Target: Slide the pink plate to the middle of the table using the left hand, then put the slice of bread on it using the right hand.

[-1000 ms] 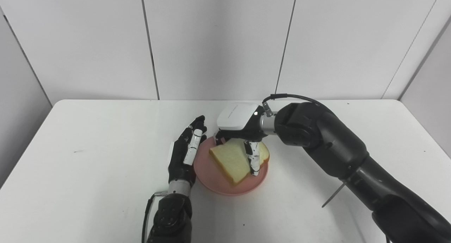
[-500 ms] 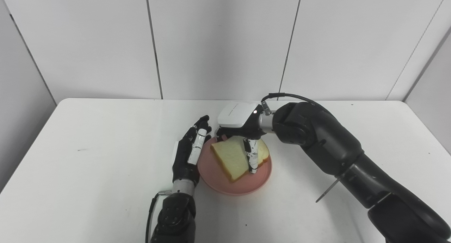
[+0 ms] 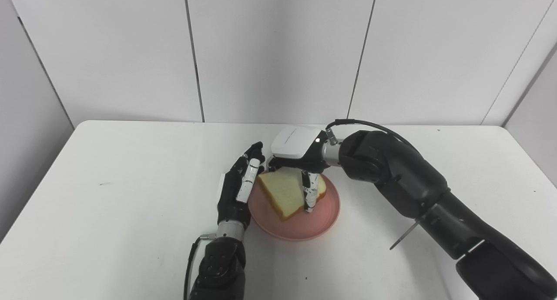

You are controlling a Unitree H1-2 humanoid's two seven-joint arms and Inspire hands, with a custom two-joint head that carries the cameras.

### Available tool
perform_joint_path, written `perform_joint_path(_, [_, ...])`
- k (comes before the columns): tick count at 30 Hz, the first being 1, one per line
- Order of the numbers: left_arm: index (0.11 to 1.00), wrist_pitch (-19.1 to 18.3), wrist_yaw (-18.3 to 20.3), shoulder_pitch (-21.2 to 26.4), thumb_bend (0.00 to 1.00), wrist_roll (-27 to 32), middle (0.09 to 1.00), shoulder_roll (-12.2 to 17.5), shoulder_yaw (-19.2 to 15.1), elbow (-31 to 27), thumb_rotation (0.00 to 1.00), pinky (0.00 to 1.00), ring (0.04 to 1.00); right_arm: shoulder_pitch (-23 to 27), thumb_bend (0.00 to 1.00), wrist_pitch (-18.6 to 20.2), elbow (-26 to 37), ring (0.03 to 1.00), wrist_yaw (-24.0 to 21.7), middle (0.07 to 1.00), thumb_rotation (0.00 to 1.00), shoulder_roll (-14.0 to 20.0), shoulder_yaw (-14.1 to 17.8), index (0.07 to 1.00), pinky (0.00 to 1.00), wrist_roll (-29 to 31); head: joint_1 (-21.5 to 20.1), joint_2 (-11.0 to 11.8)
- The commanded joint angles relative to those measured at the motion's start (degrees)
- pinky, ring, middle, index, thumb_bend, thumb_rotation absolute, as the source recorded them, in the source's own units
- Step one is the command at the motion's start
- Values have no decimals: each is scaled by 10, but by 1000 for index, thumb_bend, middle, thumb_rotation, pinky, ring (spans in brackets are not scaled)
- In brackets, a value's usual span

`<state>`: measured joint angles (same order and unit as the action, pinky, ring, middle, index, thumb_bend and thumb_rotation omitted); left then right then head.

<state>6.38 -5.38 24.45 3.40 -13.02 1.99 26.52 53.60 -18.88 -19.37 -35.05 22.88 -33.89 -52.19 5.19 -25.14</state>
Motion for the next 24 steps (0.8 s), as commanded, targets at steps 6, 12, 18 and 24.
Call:
perform_joint_path(6, [806,-27,-9,-18,705,4,902,-23,-3,13,718,850,867,13,960,-11,-1,695,18,748,480,-1,8,726,610,22,0,-1])
perform_joint_path(12, [804,-30,-11,-20,697,4,890,-22,-4,7,714,837,871,9,983,-6,-14,728,12,757,504,-6,9,726,641,35,-2,-2])
perform_joint_path(18, [782,-31,-10,-19,700,2,880,-17,-6,9,729,829,867,13,1000,-10,-28,736,11,764,549,-6,4,743,636,38,-6,-2])
perform_joint_path(24, [773,-29,-8,-18,705,2,882,-16,-6,12,724,822,871,17,1000,-10,-28,760,3,783,564,-3,0,759,663,40,-8,-1])
